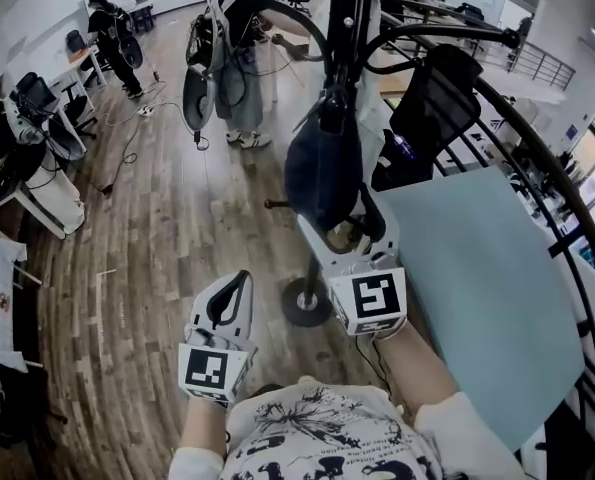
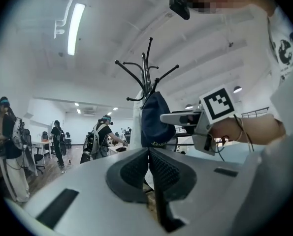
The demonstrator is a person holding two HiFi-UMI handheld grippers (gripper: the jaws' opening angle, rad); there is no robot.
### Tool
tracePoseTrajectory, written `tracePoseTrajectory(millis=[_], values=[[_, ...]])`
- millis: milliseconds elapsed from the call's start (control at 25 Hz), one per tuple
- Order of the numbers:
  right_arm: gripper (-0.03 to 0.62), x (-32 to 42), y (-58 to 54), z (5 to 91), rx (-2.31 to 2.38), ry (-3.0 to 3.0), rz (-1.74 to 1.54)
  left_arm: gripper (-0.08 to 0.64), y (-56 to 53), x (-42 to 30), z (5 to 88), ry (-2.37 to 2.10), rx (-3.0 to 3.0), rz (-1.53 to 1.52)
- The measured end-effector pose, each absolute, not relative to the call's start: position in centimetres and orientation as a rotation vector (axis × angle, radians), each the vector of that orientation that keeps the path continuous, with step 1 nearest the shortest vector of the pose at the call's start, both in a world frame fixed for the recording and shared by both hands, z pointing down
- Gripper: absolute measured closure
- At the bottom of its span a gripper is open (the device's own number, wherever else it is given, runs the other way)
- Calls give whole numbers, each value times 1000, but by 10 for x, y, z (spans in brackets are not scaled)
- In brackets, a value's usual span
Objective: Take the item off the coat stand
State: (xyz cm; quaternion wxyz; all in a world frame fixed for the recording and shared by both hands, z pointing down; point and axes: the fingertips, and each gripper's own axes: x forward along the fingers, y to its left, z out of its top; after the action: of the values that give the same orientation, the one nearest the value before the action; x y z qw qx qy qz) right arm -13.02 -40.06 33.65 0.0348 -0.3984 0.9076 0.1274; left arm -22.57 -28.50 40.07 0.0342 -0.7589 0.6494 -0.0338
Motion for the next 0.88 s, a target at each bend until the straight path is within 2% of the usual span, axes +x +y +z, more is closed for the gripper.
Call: tracePoseTrajectory(millis=[240, 360, 440, 600, 880], values=[[208, -149, -435, 327, -1375, 2792, 373, 555, -304, -247, 396, 1944, -2414, -76], [329, -145, -443, 330, -1488, 2786, 350, 555, -302, -254, 398, 1897, -2443, -88], [377, -141, -447, 330, -1548, 2778, 340, 555, -302, -261, 398, 1880, -2455, -85], [514, -134, -450, 327, -1646, 2733, 323, 555, -300, -272, 396, 1875, -2478, -83], [560, -131, -438, 315, -1702, 2731, 393, 555, -299, -275, 400, 1802, -2527, -72]])
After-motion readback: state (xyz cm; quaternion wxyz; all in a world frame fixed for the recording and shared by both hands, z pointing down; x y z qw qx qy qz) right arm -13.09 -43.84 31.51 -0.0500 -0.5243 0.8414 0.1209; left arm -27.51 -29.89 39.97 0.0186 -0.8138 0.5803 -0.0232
